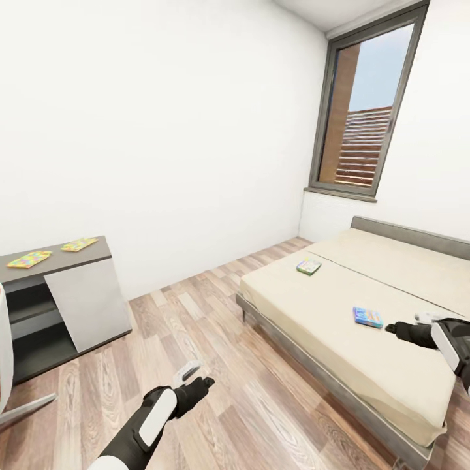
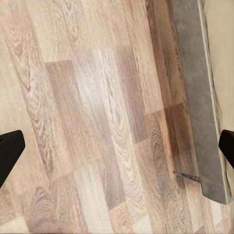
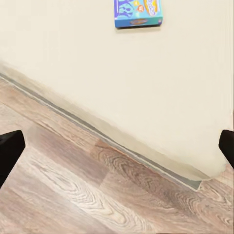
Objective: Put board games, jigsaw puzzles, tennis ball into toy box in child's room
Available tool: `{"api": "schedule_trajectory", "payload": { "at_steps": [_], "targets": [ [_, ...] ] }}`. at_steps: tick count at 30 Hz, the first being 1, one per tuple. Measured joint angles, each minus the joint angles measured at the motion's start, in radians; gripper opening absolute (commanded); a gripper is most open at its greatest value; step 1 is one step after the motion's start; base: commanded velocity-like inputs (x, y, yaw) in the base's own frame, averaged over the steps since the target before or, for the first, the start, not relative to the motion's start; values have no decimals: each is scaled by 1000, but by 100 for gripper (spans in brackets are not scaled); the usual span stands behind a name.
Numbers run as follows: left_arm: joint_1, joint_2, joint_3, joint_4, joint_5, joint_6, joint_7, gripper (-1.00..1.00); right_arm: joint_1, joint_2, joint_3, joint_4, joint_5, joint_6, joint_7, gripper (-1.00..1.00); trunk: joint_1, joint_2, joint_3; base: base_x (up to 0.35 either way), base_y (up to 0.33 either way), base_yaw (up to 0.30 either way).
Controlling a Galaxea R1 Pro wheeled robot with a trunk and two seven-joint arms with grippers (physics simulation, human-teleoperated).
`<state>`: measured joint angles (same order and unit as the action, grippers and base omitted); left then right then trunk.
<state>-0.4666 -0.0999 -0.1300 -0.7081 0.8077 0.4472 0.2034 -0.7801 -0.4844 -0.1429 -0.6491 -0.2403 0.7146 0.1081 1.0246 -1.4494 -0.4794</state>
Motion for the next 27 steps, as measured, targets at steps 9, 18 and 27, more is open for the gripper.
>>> {"api": "schedule_trajectory", "payload": {
  "at_steps": [9, 18, 27],
  "targets": [
    [5, 3, 9, 0, -9, 12, 3, 100, -26, 7, 1, 75, 6, 92, 48, 100, 0, 0, 0, 288, -167, 0],
    [5, 2, 8, 0, -12, 12, 5, 100, -28, -8, 3, 85, 8, 98, 36, 100, 0, 0, 0, 309, -192, 0],
    [6, 4, 10, -1, -16, 16, 18, 100, -18, -17, 9, 74, 8, 30, 47, 100, 0, 0, 0, 310, -197, 0]
  ]
}}
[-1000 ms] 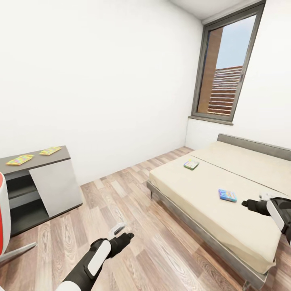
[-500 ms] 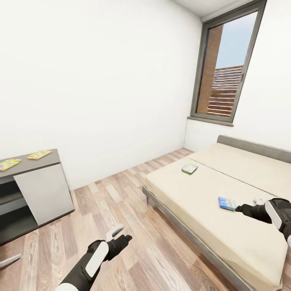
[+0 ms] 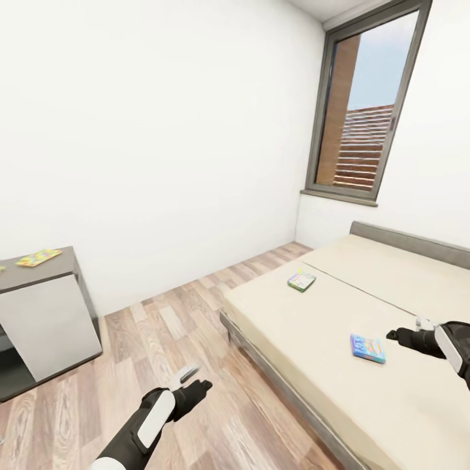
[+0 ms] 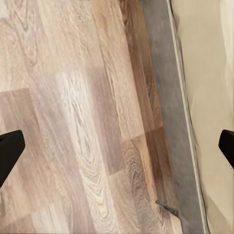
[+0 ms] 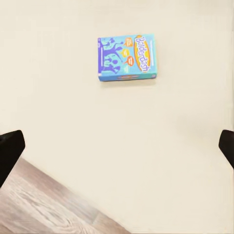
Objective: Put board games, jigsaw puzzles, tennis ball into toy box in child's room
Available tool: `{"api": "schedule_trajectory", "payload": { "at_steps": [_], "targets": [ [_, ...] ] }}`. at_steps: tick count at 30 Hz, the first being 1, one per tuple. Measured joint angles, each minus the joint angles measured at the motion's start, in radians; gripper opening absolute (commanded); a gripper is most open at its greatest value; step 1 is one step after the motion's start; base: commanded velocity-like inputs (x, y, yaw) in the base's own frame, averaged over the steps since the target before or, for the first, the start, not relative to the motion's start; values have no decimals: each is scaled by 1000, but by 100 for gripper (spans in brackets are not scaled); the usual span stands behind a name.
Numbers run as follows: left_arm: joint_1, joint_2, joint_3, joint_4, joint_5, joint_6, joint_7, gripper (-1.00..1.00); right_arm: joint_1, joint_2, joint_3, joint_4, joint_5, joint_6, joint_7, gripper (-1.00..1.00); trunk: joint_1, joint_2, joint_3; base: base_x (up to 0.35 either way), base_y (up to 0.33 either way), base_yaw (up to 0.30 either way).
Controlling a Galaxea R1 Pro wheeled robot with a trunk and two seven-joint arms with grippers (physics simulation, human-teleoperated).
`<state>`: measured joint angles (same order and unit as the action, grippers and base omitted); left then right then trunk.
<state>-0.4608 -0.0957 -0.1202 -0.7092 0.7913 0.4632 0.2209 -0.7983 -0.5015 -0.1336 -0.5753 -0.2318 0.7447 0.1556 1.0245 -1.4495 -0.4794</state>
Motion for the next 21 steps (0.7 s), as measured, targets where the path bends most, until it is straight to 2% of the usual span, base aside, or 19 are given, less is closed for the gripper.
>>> {"api": "schedule_trajectory", "payload": {
  "at_steps": [6, 11, 12, 16, 19, 21],
  "targets": [
    [0, 0, 0, 0, 1, 2, 29, 100, 3, -2, 0, 0, 0, -56, 8, 100, 0, 0, 0, 310, -198, 0],
    [-1, 0, 0, -1, 3, 3, 41, 100, 4, 2, 3, -4, 2, -68, 23, 100, 0, 0, 0, 311, -198, 0],
    [-1, 0, -1, -3, 3, 2, 44, 100, 4, 1, 4, -14, 1, -33, 28, 100, 0, 0, 0, 304, -190, 0],
    [0, 2, 1, -4, 5, 2, 41, 100, 4, 2, 3, -21, 2, 2, 29, 100, 0, 0, 0, 186, -113, 0],
    [0, 21, 7, -8, 8, 12, 47, 100, -2, 5, -2, 67, 1, 35, 20, 100, 1, 0, 0, 17, -10, 0],
    [0, 23, 8, -10, 10, 27, 47, 100, -3, 6, -2, 78, 0, 37, 21, 100, 1, 0, 0, 6, -4, 0]
  ]
}}
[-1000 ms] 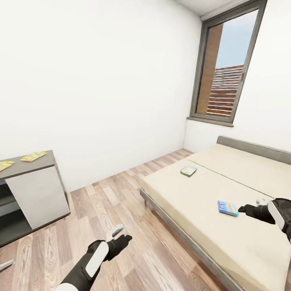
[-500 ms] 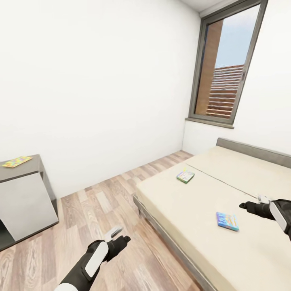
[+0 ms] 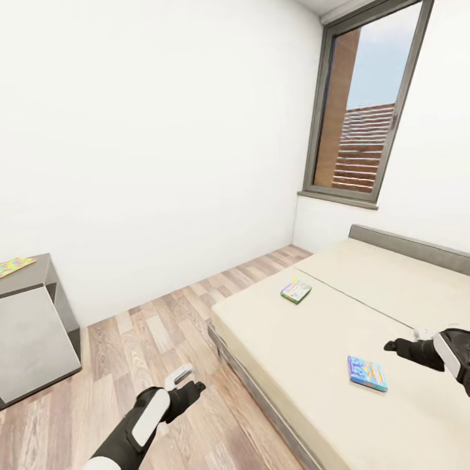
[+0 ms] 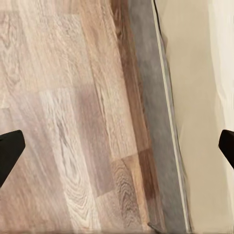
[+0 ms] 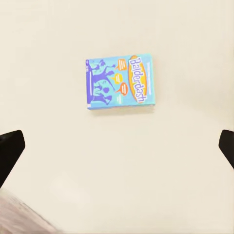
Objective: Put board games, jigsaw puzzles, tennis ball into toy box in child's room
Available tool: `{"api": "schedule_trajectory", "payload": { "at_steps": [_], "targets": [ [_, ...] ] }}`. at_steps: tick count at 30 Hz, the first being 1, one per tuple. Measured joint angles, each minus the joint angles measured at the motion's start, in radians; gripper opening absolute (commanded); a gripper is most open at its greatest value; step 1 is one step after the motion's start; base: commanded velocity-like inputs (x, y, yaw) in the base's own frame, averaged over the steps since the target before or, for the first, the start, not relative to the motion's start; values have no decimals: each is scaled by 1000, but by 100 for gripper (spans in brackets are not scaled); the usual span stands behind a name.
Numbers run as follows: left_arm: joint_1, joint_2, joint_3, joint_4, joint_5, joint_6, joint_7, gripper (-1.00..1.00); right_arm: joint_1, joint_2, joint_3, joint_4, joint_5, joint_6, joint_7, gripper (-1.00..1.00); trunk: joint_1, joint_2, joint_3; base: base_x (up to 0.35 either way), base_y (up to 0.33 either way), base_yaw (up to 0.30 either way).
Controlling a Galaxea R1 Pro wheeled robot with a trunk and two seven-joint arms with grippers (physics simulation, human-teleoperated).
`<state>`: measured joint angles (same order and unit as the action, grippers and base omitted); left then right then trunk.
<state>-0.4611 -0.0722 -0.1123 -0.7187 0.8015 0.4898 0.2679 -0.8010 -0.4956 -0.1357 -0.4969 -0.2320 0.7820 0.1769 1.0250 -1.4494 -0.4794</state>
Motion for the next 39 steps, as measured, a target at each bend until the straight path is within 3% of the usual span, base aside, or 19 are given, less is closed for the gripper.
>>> {"api": "schedule_trajectory", "payload": {
  "at_steps": [4, 6, 14, 18, 21, 25, 39],
  "targets": [
    [-2, 5, 10, -2, 9, 58, -1, 100, 0, 0, 0, 11, -1, 2, 2, 100, 0, 0, 0, 3, -2, 0],
    [-2, 6, 40, -12, 17, 87, 0, 100, 1, -1, 2, 13, -3, 1, 6, 100, 0, 0, 0, 1, 0, 0],
    [0, 6, 81, -72, 18, 120, 5, 100, 3, -3, 5, 14, -2, -4, 44, 100, 0, 0, 0, 0, 0, 0],
    [1, 1, 92, -96, 25, 127, 126, 100, 4, -2, 5, 14, -1, -8, 58, 100, 0, 0, 0, 0, 0, 0],
    [0, -2, 93, -99, 26, 125, 165, 100, 4, 0, 6, 15, 0, -9, 59, 100, 0, 0, 0, 0, 0, 0],
    [0, -5, 94, -102, 29, 123, 203, 100, 4, 2, 6, 15, 1, -8, 56, 100, 15, -28, -12, 0, 0, 0],
    [-2, -5, 97, -101, 33, 126, 227, 100, -1, 3, -1, 15, -1, 29, 55, 100, 69, -126, -56, 0, 0, 0]
  ]
}}
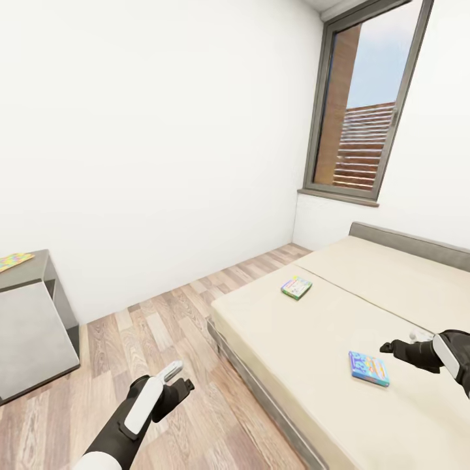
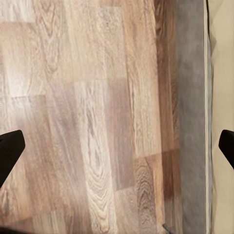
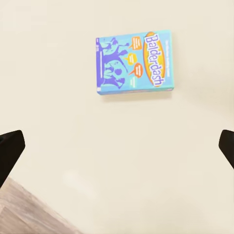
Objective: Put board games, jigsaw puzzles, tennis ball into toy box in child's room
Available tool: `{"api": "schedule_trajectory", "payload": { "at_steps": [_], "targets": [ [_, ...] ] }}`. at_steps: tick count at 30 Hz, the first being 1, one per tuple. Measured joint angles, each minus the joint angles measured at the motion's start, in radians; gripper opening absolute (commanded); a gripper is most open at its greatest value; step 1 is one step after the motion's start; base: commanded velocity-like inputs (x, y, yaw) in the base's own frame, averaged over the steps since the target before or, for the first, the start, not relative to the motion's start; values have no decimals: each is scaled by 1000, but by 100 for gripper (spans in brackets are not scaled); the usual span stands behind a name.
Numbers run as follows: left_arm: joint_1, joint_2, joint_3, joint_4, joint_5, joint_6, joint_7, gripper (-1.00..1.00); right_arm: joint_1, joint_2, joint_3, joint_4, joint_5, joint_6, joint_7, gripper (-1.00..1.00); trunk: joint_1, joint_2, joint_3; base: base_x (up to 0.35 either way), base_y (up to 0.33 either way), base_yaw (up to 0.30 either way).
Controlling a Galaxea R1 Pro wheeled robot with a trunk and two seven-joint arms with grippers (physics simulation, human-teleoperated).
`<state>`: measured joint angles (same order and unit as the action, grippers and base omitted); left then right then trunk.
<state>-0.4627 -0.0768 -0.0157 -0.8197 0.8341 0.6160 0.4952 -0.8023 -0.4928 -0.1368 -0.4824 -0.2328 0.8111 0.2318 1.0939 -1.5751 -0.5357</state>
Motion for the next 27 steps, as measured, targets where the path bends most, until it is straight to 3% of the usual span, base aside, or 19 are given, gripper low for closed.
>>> {"api": "schedule_trajectory", "payload": {
  "at_steps": [12, 22, 27],
  "targets": [
    [0, 2, 1, 1, 1, 0, 1, 100, -2, 1, 3, 0, 1, -6, -2, 100, 46, -84, -38, 0, 0, 0],
    [-1, 5, 1, 1, 1, 1, 2, 100, -51, -8, -3, 7, -2, 3, -5, 100, 84, -154, -69, 0, 0, -4],
    [0, 8, 0, -6, 23, 31, 1, 100, -79, -6, -1, 2, 0, 28, -5, 100, 84, -154, -69, 0, 0, -63]
  ]
}}
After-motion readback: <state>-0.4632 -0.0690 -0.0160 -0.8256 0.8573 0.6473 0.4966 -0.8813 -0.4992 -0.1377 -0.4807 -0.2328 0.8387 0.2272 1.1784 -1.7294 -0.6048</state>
